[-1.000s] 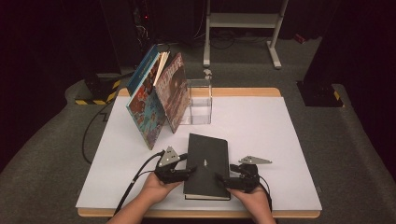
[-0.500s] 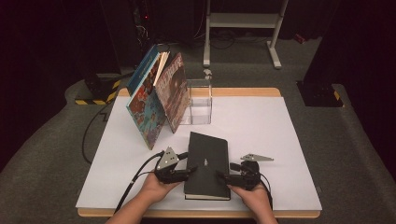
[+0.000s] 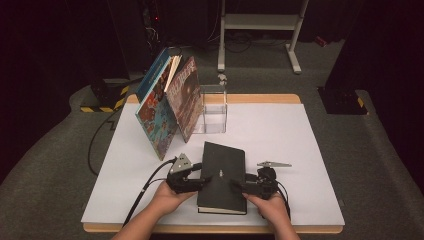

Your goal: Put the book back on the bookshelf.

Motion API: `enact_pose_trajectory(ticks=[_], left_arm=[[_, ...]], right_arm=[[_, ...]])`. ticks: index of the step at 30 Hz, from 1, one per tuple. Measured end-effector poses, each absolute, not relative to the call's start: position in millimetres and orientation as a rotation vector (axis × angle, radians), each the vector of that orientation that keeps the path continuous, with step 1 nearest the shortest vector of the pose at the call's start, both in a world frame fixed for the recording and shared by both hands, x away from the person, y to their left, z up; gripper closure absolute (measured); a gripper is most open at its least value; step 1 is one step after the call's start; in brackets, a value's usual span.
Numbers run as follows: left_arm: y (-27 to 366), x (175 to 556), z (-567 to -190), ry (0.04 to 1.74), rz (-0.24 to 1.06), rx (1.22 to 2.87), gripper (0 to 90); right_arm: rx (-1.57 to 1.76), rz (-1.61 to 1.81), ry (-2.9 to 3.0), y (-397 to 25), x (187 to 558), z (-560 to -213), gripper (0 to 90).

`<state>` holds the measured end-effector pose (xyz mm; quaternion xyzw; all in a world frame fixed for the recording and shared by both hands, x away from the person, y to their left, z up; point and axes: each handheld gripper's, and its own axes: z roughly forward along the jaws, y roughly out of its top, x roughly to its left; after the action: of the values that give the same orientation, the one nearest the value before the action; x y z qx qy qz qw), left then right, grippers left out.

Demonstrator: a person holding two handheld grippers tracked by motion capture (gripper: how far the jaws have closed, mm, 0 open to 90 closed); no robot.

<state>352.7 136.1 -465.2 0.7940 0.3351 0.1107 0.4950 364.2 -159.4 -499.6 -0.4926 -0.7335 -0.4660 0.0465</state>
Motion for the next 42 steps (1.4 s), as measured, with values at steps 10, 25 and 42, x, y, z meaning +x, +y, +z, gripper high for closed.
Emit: enact_pose_trajectory(ticks=[10,25,42], left_arm=[[134.3,363.2,-473.4,0.913,0.147,1.926,39.9],[120.6,377.7,-468.8,0.829,0.063,2.009,29.0],[126.1,369.0,-468.7,0.715,0.156,1.988,36.9]], right_arm=[[-1.507,-1.415,-2.295,-156.4,360.1,-498.4,13.2],[-1.482,-1.441,-2.314,-157.2,357.4,-496.5,13.4],[-1.470,-1.454,-2.340,-155.5,355.0,-495.3,14.1]])
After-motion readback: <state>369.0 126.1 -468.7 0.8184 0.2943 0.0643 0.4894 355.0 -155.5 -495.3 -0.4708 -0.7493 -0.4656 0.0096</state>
